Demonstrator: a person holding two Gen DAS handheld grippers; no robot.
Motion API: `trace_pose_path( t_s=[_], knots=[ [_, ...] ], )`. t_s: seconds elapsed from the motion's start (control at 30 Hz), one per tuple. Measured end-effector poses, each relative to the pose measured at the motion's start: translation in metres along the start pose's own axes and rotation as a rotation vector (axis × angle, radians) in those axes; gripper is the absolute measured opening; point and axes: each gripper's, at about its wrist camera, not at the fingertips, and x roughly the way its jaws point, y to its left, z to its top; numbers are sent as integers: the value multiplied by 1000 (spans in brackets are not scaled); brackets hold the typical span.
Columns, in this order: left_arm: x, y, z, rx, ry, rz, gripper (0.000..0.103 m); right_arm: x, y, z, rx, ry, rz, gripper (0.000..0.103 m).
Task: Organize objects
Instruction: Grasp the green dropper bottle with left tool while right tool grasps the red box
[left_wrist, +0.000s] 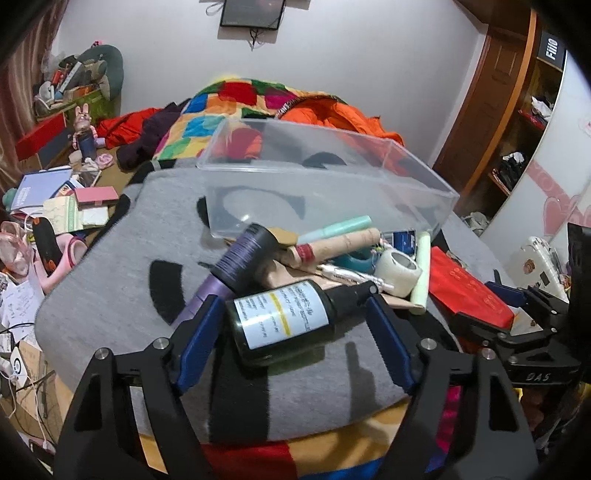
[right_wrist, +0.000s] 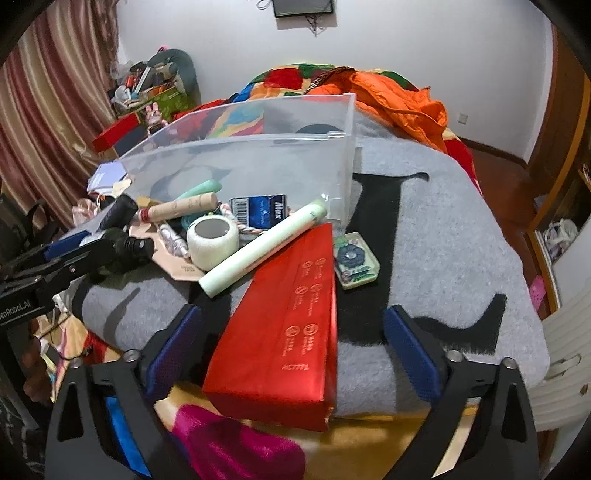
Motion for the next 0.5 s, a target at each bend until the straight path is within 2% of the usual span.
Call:
trace_pose_path(
  t_s=[0.1, 0.23, 0.27, 0.33, 0.5],
  knots=[
    [5, 1, -1, -14, 17, -2, 72, 4, 0, -2, -2, 14, -6, 73],
    [5, 3, 0, -36, 2, -10, 68, 2, -4, -5, 8, 1, -12, 56],
    [4, 3, 1, -37, -2, -12, 67, 1, -4, -5, 9, -2, -12, 55],
    [3, 1, 1, -28, -3, -18, 58, -2, -5, -7, 8, -15, -17, 55],
    [1, -9, -3, 9, -4, 1, 58, -17, -11, -10, 22, -51, -24, 55]
  ],
)
